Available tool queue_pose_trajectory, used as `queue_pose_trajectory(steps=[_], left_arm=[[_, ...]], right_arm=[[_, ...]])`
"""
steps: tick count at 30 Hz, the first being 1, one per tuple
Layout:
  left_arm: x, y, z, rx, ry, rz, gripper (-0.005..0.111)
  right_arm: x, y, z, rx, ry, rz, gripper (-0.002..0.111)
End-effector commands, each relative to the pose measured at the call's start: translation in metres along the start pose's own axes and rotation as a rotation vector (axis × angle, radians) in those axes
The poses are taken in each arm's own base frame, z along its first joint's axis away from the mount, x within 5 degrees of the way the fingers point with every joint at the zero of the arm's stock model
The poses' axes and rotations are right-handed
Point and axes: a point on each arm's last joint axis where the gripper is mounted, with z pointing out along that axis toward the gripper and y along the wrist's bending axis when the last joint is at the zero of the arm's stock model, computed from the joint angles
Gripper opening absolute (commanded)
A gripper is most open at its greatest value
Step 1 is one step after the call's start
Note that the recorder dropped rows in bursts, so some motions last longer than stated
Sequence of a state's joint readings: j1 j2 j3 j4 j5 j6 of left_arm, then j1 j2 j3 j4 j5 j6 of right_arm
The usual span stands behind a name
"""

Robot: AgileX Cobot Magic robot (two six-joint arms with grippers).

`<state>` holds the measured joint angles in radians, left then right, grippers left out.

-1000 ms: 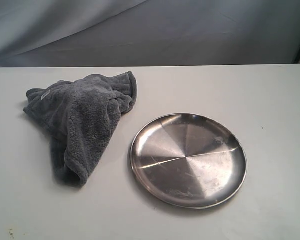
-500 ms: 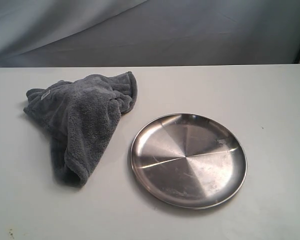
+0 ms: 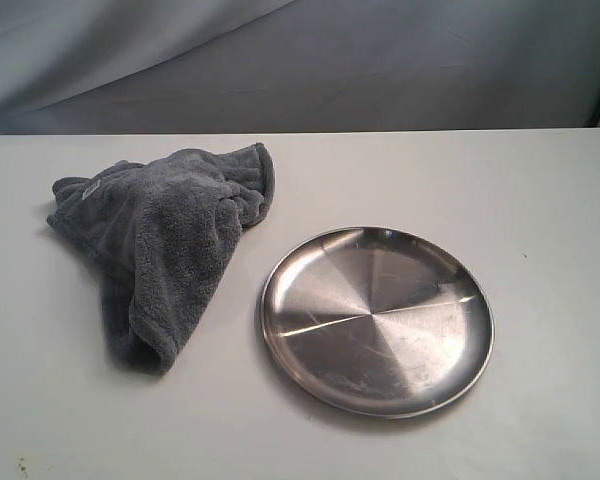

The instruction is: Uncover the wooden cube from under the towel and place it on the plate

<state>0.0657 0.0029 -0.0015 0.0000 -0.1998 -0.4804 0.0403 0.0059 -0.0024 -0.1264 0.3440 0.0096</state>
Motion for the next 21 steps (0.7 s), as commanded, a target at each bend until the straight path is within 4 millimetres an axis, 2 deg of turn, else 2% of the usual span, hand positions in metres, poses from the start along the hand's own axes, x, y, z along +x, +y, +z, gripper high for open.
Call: queue_pose_trajectory(steps=[1,5,12,15,21], left_arm=[[-0.007,-0.011,-0.001,0.120,-0.081,0.042,0.000],[-0.008,-0.019,0.002,0.187,-0.045,0.058,0.000],[-0.016,-0.028,0.030,0.184,0.072,0.093,0.000],[-0.012,-0.031,0.047,0.195,0.160,0.161,0.000],[0.001,-0.036,0.095,0.254,0.366,0.252,0.000]], right_arm=[[0.000,-0.001,0.000,0.010,-0.004,-0.004,0.000],[0.000,-0.001,0.000,0.010,-0.004,-0.004,0.000],[0.000,-0.001,0.000,0.010,-0.004,-0.004,0.000],[0.000,-0.001,0.000,0.010,-0.004,-0.004,0.000],[0.000,-0.001,0.000,0.010,-0.004,-0.004,0.000]])
